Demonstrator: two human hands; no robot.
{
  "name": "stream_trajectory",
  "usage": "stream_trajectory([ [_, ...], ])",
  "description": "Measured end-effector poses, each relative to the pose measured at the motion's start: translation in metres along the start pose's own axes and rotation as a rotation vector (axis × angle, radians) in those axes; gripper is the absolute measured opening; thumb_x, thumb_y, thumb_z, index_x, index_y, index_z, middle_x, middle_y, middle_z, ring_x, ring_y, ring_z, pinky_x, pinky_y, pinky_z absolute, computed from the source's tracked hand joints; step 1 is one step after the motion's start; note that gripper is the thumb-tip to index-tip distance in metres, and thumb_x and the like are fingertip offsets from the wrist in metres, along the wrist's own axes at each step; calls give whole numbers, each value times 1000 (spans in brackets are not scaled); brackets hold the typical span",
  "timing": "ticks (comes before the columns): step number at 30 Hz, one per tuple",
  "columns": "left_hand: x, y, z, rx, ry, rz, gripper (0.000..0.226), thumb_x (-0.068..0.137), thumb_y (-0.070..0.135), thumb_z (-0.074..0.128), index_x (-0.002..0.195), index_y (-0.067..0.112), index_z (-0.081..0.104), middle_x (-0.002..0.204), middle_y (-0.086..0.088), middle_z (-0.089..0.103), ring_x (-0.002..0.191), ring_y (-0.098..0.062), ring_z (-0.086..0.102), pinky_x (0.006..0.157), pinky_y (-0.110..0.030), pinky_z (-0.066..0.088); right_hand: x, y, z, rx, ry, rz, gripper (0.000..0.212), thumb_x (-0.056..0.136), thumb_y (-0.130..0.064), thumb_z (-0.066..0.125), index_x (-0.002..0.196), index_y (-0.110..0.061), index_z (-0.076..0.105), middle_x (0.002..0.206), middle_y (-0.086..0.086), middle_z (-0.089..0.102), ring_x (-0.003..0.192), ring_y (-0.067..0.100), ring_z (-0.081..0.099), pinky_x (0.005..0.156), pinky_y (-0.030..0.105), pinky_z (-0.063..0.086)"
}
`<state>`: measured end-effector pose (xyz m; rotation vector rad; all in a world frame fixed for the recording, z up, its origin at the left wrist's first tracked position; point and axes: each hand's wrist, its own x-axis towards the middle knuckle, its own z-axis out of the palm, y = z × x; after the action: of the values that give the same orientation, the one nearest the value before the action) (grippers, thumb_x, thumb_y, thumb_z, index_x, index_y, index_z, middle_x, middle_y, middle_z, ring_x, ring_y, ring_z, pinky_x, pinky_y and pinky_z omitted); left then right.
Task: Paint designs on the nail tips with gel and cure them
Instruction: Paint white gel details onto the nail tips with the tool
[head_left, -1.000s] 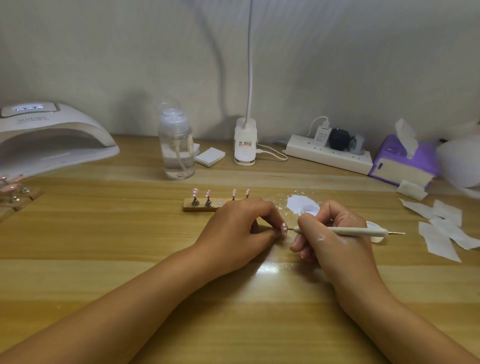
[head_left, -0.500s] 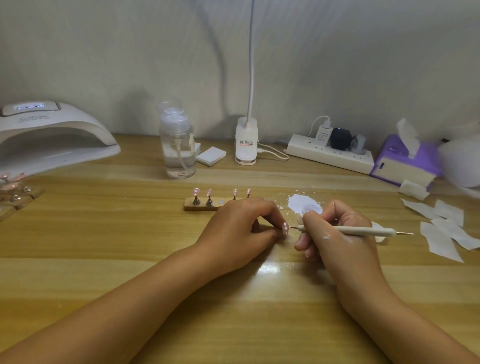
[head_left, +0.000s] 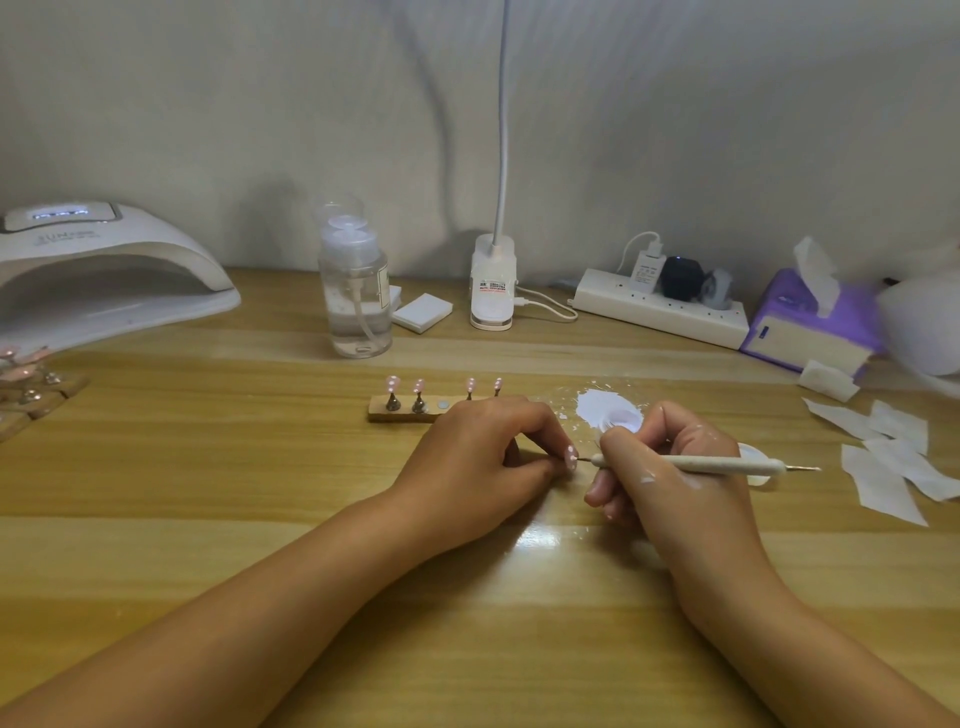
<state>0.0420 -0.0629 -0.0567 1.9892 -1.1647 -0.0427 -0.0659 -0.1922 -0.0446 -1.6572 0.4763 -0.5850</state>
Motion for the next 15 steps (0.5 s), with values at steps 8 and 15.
stream_trajectory([
  [8,0,-1,0,14,6,4,17,82,18,72,84,35,70,77,26,61,61,-1,53,59,-15,32,-1,-1,2,-15,-8,-8,37,82,-9,65,52,-28,54,55,11,67,43,15,55,44,30,41],
  [15,1,-1,1,14,10,2,15,82,18,72,85,32,71,77,25,61,60,-3,53,59,-16,33,-2,-2,2,-9,0,-6,35,82,-9,64,53,-26,54,55,12,67,43,14,55,46,32,40],
])
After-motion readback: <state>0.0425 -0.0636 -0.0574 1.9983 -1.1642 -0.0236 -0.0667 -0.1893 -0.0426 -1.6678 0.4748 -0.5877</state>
